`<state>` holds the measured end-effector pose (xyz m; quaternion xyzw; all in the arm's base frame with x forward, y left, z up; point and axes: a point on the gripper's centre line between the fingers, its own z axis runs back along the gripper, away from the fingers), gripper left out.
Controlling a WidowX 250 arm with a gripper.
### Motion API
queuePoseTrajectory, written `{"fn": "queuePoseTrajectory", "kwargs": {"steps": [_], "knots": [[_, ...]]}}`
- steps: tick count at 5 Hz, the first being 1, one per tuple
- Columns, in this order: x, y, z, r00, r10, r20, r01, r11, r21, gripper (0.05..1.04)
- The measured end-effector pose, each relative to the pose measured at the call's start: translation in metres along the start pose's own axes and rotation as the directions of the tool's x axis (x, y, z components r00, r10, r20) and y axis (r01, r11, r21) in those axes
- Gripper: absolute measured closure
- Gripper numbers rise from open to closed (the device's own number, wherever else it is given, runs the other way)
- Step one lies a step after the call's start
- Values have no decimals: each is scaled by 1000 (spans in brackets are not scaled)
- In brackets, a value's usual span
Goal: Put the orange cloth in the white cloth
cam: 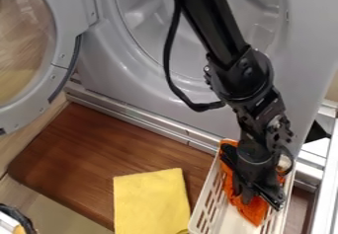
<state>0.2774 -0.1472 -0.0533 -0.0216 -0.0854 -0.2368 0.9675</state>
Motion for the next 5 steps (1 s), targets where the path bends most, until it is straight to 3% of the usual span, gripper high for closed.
{"fn": "queuePoseTrajectory", "kwargs": {"steps": [1, 3, 4, 5], "knots": [[-3, 2, 0, 1000, 10, -10, -11, 1000, -14, 806], [-2, 4, 6, 1000, 18, -12, -18, 1000, -3, 223], [3, 3, 22, 1000, 13, 24, -14, 1000, 18, 75], [6, 1, 45, 998, -16, 66, 13, 999, 33, 78]]}}
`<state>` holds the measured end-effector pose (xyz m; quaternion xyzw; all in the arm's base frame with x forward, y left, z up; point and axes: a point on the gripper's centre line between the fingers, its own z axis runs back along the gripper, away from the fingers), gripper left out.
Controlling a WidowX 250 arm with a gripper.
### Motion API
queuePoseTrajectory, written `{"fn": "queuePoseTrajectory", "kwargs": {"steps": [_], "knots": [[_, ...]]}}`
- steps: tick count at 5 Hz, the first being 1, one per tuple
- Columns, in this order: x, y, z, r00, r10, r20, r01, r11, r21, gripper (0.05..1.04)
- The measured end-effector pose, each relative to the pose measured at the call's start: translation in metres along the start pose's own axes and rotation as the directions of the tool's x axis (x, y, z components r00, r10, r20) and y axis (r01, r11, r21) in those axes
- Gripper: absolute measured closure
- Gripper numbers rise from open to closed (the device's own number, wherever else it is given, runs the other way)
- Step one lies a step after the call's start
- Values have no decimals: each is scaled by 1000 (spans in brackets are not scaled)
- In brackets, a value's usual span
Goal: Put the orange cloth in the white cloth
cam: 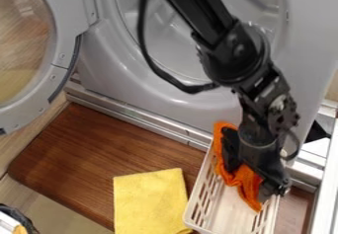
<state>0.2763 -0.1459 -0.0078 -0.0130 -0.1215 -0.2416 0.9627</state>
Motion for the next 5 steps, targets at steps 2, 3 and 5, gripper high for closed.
{"fn": "queuePoseTrajectory", "kwargs": {"steps": [2, 3, 5], "knots": [[-1, 8, 51, 994, -1, 110, -4, 999, 43, 84], [-5, 11, 64, 991, 17, 132, -23, 999, 44, 84], [-12, 25, 89, 982, 57, 179, -73, 994, 83, 84]]}}
